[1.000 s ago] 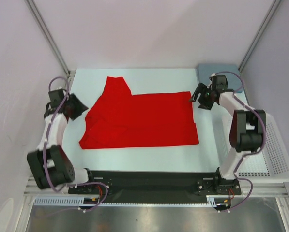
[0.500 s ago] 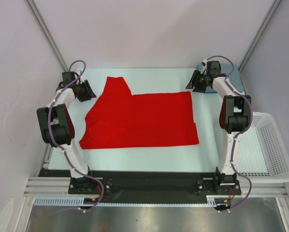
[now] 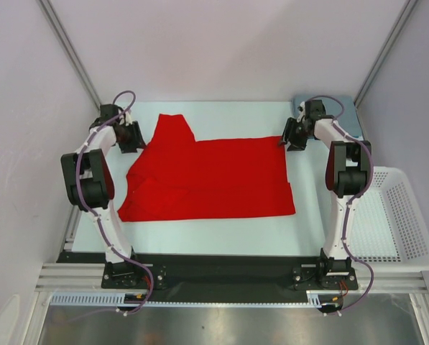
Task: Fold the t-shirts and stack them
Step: Fold the tshirt
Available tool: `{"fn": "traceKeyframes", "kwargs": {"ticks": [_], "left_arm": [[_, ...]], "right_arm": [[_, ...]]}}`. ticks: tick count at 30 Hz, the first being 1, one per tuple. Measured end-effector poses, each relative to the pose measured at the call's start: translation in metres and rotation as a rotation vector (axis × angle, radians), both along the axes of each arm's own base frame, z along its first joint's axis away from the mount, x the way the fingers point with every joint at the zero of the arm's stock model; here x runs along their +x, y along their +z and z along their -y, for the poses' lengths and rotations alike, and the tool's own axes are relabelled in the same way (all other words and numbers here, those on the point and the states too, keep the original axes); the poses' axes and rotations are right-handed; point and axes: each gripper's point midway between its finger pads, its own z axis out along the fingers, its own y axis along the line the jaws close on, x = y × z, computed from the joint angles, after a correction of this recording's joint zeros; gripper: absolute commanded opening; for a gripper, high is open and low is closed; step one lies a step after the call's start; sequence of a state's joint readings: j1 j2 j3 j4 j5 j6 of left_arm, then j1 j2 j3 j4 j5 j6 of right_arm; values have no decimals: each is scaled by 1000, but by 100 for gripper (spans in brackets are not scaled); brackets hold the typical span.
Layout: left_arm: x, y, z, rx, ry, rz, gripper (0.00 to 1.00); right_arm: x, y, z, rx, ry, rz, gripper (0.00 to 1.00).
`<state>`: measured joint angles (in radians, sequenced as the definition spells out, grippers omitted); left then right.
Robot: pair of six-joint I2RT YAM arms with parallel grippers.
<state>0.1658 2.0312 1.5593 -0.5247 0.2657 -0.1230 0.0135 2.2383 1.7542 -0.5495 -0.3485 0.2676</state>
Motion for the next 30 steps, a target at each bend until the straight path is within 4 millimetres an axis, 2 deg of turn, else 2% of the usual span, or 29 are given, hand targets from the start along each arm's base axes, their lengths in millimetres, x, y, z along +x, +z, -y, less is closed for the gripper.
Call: {"fn": "traceKeyframes", "kwargs": {"ticks": [5, 13, 17, 21, 30], "left_arm": [[-6, -10, -1, 12, -11, -36, 51], [-8, -28, 2, -15, -11, -77, 52], [3, -26, 8, -62, -9, -61, 51], [9, -21, 14, -103, -2, -37, 51], [15, -16, 20, -140, 3, -13, 51]], "right_arm": [[2, -2, 2, -5, -5, -1, 56], [30, -4, 4, -14, -12, 37, 54], [39, -5, 4, -16, -15, 57, 52], [46, -6, 4, -17, -23, 65, 43], [66, -6, 1, -25, -24, 95, 40]]}}
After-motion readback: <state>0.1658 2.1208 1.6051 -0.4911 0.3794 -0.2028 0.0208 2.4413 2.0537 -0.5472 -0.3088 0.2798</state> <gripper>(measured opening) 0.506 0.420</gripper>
